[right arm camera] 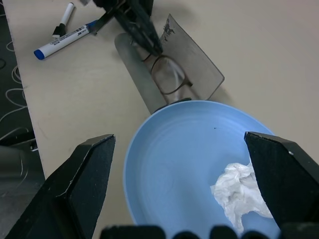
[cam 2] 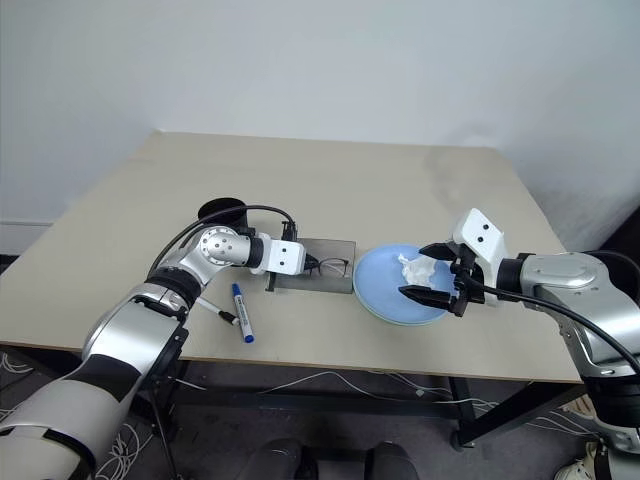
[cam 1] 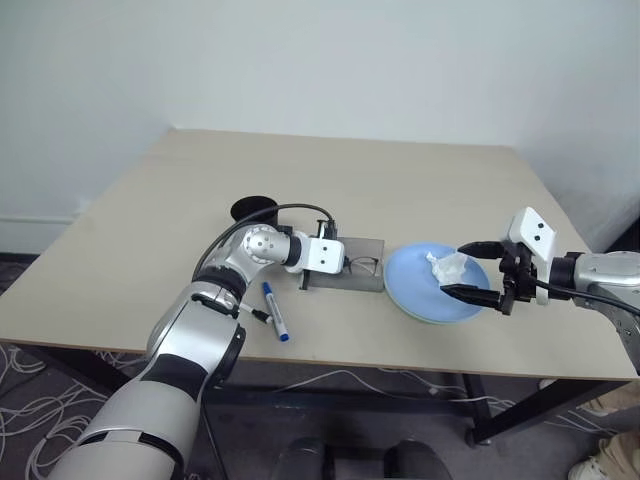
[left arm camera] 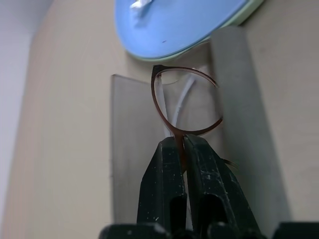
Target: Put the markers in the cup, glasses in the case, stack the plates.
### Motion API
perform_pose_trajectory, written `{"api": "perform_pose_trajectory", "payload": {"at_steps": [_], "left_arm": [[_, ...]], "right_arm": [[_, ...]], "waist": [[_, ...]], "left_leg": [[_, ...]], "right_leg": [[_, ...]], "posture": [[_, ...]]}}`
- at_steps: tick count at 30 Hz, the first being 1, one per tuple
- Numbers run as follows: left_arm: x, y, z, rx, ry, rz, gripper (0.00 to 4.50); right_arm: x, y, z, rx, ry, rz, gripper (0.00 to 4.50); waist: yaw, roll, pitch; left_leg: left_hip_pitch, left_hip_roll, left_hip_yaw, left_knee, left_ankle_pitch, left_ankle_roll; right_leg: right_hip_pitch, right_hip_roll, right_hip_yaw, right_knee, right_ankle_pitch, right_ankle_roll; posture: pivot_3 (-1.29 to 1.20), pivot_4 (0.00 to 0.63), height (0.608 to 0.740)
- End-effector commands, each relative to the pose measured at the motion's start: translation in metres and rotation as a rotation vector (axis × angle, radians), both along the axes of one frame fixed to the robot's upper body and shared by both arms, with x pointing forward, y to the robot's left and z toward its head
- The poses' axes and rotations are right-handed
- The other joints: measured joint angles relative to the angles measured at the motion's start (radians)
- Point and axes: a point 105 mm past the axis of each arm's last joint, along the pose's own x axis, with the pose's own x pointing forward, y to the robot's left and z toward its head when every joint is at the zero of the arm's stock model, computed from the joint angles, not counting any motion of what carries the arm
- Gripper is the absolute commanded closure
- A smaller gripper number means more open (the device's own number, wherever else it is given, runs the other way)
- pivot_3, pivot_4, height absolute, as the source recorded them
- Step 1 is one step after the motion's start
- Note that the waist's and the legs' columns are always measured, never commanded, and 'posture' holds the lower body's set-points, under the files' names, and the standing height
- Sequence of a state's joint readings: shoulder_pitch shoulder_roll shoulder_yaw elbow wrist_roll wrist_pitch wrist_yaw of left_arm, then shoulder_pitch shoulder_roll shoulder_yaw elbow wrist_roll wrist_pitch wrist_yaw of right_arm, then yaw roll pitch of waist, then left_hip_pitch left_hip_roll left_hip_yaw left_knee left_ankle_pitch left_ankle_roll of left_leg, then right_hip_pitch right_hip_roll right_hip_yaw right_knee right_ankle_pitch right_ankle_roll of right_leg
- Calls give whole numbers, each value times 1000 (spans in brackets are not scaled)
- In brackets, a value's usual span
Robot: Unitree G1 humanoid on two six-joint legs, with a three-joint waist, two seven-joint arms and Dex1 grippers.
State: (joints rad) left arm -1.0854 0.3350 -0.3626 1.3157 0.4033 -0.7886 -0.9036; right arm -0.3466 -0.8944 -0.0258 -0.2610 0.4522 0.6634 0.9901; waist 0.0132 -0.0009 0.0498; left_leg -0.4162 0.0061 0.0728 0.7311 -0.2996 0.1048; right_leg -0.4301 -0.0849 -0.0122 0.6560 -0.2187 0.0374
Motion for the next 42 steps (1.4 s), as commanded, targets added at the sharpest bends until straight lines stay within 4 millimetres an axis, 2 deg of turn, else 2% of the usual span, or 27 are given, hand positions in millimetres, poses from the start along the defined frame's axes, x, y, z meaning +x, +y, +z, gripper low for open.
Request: {"api": "perform_pose_trajectory", "payload": {"at_steps": [1,10,22,29,38,41,42], "left_arm": [[0,-6,13,-71,-3,-17,4492],[-8,0,10,-74,115,-48,4492],[-21,5,17,-61,304,-120,4492],[-26,11,10,16,358,-135,4492],[-24,14,0,88,328,-112,4492],[-24,11,2,74,329,-115,3829],[-23,10,3,67,325,-115,3480]], "right_arm": [[0,2,14,14,-57,8,0],[0,3,13,12,-53,9,0],[1,4,12,15,-43,11,0],[2,4,13,17,-45,12,0],[2,5,15,23,-44,12,0],[2,5,15,24,-44,11,0],[2,5,15,23,-44,11,0]], "waist": [[0,0,0],[0,0,0],[0,0,0],[0,0,0],[0,0,0],[0,0,0],[0,0,0]], "left_leg": [[0,0,0,0,0,0],[0,0,0,0,0,0],[-1,-1,0,0,0,0],[-1,-1,0,0,0,0],[-1,-1,0,0,0,1],[-1,-2,0,0,1,2],[-1,-2,0,0,1,2]], "right_leg": [[0,0,0,0,0,0],[-1,0,0,0,0,0],[0,0,-1,0,0,0],[1,0,-1,0,0,0],[2,1,-1,0,0,0],[2,1,-1,0,0,0],[2,1,-1,0,0,0]], "posture": [[0,0,737],[0,0,737],[0,0,737],[0,0,737],[0,0,737],[0,0,737],[0,0,737]]}}
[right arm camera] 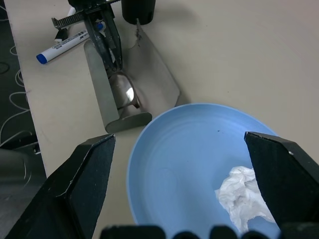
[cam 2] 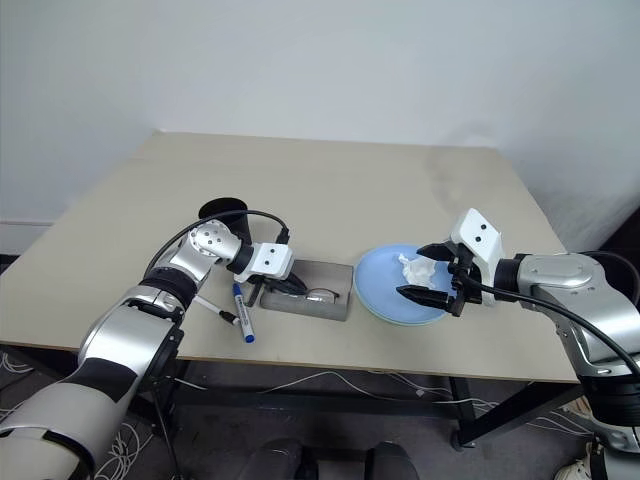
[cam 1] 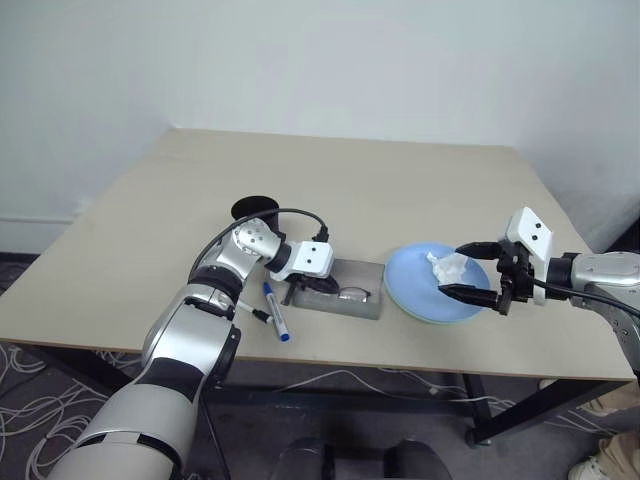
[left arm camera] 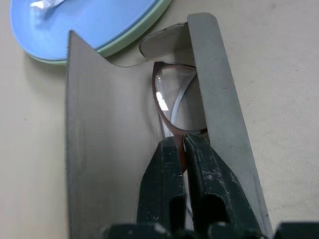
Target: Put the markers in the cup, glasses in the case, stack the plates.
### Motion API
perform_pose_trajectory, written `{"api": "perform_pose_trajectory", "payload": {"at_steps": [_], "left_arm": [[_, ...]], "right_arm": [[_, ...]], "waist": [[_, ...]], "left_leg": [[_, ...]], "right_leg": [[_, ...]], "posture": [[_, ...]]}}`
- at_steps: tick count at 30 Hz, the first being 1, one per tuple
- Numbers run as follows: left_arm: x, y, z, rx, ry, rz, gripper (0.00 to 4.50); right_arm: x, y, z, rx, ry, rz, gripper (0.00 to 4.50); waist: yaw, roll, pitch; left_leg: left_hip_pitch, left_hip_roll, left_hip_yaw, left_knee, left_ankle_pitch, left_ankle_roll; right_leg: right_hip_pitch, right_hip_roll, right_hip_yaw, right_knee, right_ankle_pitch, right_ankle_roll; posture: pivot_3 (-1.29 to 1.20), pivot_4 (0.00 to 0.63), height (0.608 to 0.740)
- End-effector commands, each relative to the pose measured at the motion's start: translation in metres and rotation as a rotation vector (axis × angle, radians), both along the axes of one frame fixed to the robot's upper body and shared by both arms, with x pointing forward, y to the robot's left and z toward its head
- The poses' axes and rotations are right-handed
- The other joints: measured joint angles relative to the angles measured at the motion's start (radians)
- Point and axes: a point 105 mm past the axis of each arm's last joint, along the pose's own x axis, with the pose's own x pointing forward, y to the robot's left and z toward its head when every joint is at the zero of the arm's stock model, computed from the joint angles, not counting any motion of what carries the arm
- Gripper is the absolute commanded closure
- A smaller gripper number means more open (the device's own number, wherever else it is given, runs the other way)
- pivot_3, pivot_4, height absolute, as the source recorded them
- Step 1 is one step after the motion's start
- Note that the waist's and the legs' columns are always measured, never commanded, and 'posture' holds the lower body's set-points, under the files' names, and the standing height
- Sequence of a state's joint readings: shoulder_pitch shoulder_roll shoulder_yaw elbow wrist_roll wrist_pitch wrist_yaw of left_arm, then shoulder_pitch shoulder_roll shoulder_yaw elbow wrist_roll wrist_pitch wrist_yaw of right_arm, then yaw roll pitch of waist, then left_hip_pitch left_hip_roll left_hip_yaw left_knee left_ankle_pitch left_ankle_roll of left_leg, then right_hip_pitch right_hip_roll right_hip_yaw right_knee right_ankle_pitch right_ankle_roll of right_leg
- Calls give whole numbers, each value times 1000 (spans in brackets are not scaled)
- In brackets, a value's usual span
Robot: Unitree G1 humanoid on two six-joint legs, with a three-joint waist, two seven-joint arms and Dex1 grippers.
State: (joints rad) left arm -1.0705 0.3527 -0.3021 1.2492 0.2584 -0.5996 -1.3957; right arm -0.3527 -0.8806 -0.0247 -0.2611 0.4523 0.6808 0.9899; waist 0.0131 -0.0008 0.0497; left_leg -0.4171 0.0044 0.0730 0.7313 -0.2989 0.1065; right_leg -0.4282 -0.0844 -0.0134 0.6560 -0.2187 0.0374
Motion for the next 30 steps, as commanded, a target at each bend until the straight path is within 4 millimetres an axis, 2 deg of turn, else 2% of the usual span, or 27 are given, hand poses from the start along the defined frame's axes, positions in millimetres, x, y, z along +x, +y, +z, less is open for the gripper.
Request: {"api": "perform_pose_trajectory", "payload": {"at_steps": [1,7,10,11,14,17,20,28,30], "left_arm": [[4,-7,12,-31,-39,-10,3202],[9,-18,39,-112,-83,-30,1225],[13,-26,62,-190,-102,-34,209],[14,-28,68,-209,-106,-30,56],[20,-31,81,-232,-155,-10,56],[29,-31,89,-249,-232,34,660],[41,-29,91,-240,-302,121,1683],[69,-11,64,-127,-402,376,4476],[69,-9,53,-77,-406,388,4476]], "right_arm": [[2,3,16,10,-55,11,0],[2,2,15,11,-55,11,0],[3,3,15,11,-55,11,0],[3,3,15,12,-54,12,0],[4,4,15,13,-55,14,0],[5,5,15,15,-56,17,0],[5,5,15,16,-57,18,0],[5,6,16,19,-56,17,0],[4,6,16,20,-55,16,0]], "waist": [[0,0,0],[0,0,0],[0,0,0],[0,0,0],[0,0,0],[0,0,0],[0,0,0],[0,0,0],[0,0,0]], "left_leg": [[0,0,0,0,0,0],[0,-1,0,0,1,2],[0,-1,0,0,2,4],[-1,-1,0,0,2,5],[-1,-1,0,0,3,5],[-1,-1,0,0,3,5],[-1,-1,0,0,3,6],[0,-4,-1,0,3,6],[1,-4,-2,0,1,5]], "right_leg": [[0,0,0,0,0,0],[0,0,0,0,0,0],[0,0,0,0,0,0],[0,0,0,0,0,0],[0,0,0,0,0,1],[0,0,0,0,0,1],[0,1,0,0,1,1],[1,0,-1,0,1,4],[1,0,-2,-2,0,4]], "posture": [[0,0,737],[0,0,737],[0,0,737],[0,0,737],[0,0,737],[0,0,737],[0,0,737],[0,0,737],[0,0,737]]}}
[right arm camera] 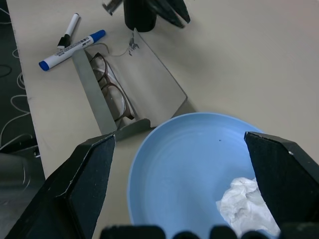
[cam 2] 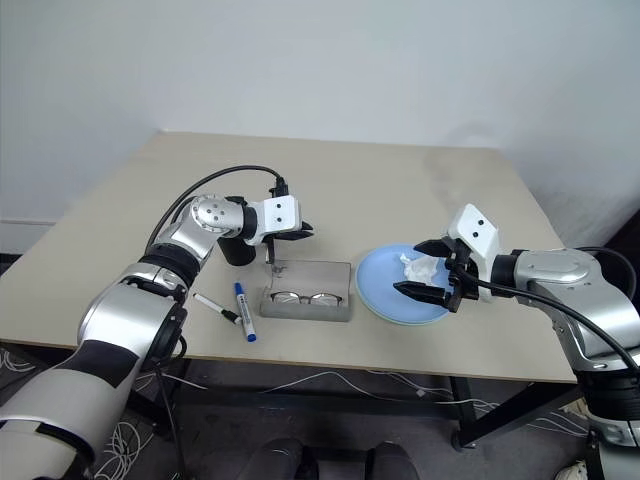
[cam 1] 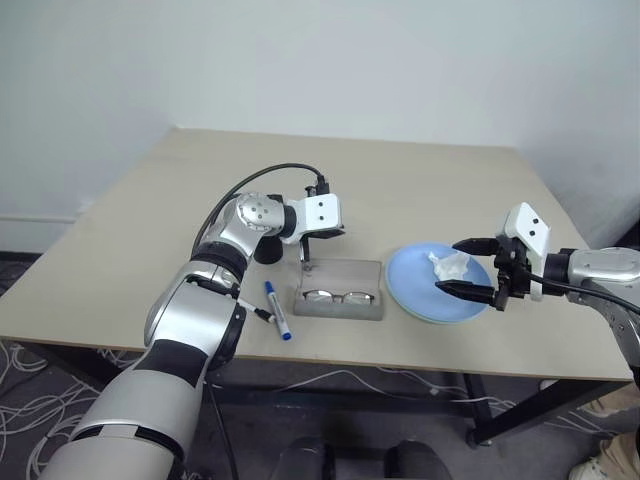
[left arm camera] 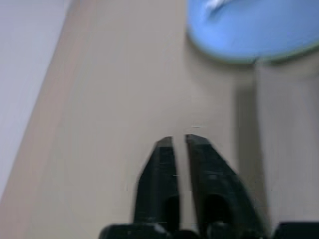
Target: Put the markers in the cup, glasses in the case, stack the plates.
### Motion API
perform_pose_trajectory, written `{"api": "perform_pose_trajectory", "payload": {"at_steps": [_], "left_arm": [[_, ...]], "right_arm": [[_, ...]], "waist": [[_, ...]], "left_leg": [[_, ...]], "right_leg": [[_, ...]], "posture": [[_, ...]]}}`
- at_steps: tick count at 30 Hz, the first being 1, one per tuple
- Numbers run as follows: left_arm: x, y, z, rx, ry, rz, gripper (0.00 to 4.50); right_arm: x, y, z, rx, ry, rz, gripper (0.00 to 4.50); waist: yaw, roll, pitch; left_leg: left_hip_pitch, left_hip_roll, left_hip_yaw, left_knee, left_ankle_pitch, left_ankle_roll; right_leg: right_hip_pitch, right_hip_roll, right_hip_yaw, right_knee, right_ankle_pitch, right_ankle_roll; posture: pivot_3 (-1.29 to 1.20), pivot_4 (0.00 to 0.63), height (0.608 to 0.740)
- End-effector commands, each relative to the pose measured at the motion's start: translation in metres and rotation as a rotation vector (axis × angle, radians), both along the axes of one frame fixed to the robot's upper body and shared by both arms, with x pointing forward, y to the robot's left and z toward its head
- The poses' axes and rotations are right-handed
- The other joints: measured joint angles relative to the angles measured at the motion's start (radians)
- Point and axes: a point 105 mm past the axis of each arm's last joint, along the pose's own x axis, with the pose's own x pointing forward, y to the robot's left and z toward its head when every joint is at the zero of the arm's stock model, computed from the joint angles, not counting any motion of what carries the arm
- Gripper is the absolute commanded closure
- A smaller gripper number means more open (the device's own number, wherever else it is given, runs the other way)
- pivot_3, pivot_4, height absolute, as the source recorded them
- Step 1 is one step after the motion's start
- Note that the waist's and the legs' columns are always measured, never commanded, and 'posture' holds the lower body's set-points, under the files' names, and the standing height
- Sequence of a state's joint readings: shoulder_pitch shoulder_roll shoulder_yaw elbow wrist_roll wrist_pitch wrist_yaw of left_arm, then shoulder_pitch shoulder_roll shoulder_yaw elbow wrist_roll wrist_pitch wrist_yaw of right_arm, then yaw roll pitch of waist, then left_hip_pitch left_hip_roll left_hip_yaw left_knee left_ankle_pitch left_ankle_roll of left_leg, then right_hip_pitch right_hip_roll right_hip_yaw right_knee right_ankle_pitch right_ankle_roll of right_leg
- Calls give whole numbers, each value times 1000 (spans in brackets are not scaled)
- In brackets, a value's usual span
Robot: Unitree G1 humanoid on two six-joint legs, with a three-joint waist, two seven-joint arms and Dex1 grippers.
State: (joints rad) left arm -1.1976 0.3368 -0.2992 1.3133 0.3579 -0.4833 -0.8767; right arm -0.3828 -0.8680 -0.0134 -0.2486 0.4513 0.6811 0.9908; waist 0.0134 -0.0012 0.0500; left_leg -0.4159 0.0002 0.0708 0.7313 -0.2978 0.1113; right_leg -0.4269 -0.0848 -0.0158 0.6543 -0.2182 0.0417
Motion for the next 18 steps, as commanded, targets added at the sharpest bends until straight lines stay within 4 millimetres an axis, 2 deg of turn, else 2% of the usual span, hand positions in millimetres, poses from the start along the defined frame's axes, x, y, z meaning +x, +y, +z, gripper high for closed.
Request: {"api": "perform_pose_trajectory", "payload": {"at_steps": [1,6,10,12,18], "left_arm": [[7,-2,0,62,-49,39,4476],[7,8,-22,120,8,108,4476],[-1,14,-40,194,71,86,4476],[-7,13,-46,211,107,47,4476],[-28,5,-43,175,227,-125,4476]], "right_arm": [[0,2,12,10,-45,5,0],[0,3,12,13,-43,3,0],[0,3,12,15,-44,2,0],[0,4,12,16,-45,2,0],[0,4,12,16,-45,1,0]], "waist": [[0,0,0],[-1,0,0],[-1,0,0],[0,0,0],[0,0,0]], "left_leg": [[1,0,0,-1,0,0],[4,-2,1,-11,1,2],[2,-2,2,-17,3,2],[1,-2,2,-17,6,-4],[0,-3,3,-14,6,-3]], "right_leg": [[0,0,0,-1,-1,-2],[-1,-1,0,-5,-2,-3],[-1,0,0,-8,-1,-3],[-1,0,0,-9,-1,-1],[1,-1,0,-10,0,-1]], "posture": [[0,0,737],[0,0,737],[0,0,737],[0,0,737],[0,0,737]]}}
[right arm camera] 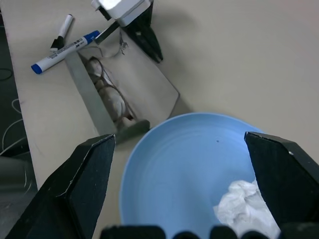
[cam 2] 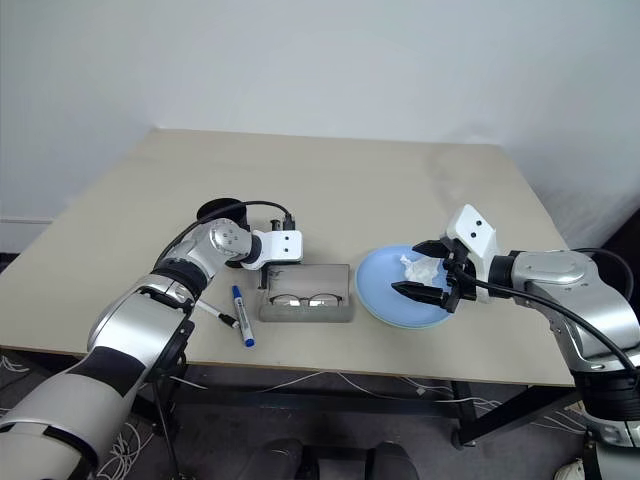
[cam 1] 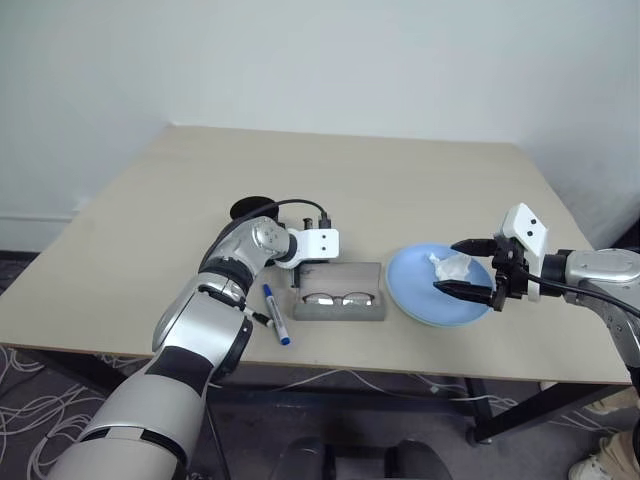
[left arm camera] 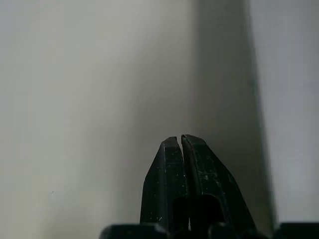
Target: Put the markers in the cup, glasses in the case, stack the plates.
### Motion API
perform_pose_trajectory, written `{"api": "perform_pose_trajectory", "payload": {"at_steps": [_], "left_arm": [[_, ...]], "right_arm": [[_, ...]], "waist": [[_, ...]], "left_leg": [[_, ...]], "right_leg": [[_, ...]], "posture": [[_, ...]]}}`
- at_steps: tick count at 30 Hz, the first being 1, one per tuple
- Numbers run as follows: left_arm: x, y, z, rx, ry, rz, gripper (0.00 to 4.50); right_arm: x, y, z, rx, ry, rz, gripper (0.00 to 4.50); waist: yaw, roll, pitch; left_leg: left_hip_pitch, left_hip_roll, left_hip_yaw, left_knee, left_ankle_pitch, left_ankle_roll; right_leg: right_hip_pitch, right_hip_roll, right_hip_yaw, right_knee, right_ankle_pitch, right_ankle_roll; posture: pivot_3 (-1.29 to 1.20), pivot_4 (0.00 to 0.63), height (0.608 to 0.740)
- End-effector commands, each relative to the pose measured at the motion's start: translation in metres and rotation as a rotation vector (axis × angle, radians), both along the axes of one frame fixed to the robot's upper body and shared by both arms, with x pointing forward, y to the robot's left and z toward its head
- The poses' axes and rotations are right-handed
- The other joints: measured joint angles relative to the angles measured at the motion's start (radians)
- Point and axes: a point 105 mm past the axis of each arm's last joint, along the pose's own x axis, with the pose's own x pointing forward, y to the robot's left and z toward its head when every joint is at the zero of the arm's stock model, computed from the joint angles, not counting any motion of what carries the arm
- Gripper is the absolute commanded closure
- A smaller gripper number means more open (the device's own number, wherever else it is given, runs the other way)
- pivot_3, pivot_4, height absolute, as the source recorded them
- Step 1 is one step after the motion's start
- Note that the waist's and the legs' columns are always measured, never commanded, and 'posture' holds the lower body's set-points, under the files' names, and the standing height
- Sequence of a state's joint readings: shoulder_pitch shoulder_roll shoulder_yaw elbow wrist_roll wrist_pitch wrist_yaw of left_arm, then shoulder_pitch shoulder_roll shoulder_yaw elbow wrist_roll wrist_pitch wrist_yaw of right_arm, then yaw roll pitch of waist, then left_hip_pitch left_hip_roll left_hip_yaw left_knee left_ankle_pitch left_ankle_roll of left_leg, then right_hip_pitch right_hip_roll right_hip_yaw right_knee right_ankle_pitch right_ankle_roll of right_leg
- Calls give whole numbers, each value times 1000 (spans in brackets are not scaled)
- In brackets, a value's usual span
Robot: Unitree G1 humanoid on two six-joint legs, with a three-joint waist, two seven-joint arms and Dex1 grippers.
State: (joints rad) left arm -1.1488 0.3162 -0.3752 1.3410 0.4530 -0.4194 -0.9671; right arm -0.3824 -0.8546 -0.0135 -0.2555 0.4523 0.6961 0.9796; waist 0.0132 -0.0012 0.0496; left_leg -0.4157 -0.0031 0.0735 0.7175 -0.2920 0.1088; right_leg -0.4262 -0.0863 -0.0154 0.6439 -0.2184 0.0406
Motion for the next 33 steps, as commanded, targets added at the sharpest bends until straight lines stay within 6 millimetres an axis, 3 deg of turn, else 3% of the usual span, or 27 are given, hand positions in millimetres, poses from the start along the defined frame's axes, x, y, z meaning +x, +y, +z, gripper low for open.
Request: {"api": "perform_pose_trajectory", "payload": {"at_steps": [1,10,16,20,24,29,33], "left_arm": [[-13,-5,10,-34,67,-123,4476],[-42,-8,17,-50,177,-353,4476],[-52,-9,8,-63,192,-382,4476],[-47,-5,9,-72,169,-338,4476],[-33,-1,24,-105,110,-271,4476],[-9,14,62,-205,-28,-121,4476],[-6,28,83,-332,-77,-58,4476]], "right_arm": [[-1,1,13,5,-51,7,0],[1,2,13,4,-53,15,0],[2,3,13,6,-54,21,0],[3,3,13,5,-55,22,0],[2,3,12,4,-54,23,0],[1,1,12,4,-53,20,0],[0,0,11,5,-50,15,0]], "waist": [[0,0,0],[0,0,0],[0,1,-1],[0,1,-1],[0,1,-1],[0,0,-1],[0,1,-1]], "left_leg": [[0,0,0,1,0,0],[0,0,0,4,-2,-4],[0,0,0,3,-2,-4],[0,0,-1,4,-2,-4],[0,0,0,4,-2,-3],[-1,0,-1,4,0,1],[0,0,0,4,0,1]], "right_leg": [[0,0,0,0,0,0],[0,-4,2,1,1,-2],[0,-5,2,0,2,0],[0,-5,1,0,2,0],[0,-4,1,1,3,0],[0,-2,1,2,3,1],[0,-2,1,2,3,1]], "posture": [[0,0,737],[0,0,737],[0,0,737],[0,0,737],[0,0,737],[0,0,737],[0,0,737]]}}
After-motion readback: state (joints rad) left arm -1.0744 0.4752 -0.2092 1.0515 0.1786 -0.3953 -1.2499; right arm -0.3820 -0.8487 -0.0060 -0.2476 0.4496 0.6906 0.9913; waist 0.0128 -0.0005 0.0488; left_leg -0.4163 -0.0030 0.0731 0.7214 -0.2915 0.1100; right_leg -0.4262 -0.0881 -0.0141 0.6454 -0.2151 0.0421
